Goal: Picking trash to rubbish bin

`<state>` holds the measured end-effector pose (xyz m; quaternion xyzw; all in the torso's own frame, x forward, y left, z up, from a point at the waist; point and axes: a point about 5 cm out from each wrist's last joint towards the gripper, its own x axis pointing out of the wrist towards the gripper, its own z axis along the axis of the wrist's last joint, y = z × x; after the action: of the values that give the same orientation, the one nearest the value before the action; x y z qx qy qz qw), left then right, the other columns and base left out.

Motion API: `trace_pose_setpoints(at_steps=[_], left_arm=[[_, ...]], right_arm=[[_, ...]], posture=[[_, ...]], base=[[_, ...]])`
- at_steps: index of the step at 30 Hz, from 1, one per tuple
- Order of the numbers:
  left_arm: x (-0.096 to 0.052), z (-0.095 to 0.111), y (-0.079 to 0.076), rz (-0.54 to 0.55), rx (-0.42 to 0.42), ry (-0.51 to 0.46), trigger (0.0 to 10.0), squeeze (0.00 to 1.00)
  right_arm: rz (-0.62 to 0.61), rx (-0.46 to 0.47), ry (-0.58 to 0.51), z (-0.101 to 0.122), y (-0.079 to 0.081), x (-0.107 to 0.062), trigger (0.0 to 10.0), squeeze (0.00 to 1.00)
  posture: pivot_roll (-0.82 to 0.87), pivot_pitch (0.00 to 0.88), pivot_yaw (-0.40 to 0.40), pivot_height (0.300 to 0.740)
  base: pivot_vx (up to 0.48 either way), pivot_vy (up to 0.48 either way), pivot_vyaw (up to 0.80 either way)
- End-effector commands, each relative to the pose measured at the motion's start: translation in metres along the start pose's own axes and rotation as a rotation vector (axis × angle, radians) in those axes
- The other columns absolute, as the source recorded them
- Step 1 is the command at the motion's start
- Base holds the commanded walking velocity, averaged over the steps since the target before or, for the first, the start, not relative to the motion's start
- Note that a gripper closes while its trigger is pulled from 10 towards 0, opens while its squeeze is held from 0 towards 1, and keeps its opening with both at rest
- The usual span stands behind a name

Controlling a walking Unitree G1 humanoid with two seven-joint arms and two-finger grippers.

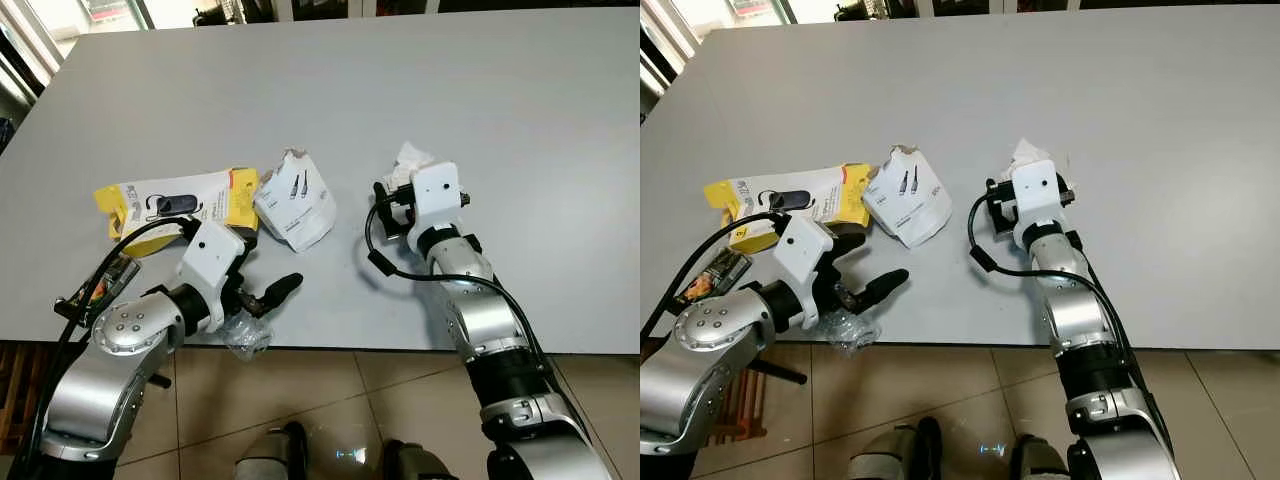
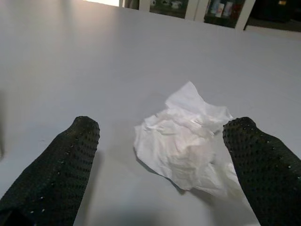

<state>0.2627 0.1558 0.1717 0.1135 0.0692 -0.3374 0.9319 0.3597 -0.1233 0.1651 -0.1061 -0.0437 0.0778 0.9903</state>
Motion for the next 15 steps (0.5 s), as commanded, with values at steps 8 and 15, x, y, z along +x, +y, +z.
trace_pose_setpoints(at_steps=[8,15], left_arm=[[-0.002,0.001,0.000,0.003,0.003,0.007,10.0,0.00],[-0.002,0.000,-0.003,0.004,-0.001,0.008,10.0,0.00]], right_arm=[[-0.021,0.040,0.027,-0.010,-0.013,0.006,10.0,0.00],[-0.015,0.080,0.036,-0.013,-0.017,0.010,10.0,0.00]], posture=[[0.18,0.247,0.094,0.740],[0.19,0.249,0.091,0.740]], base=[[0.000,0.000,0.00],[0.000,0.000,0.00]])
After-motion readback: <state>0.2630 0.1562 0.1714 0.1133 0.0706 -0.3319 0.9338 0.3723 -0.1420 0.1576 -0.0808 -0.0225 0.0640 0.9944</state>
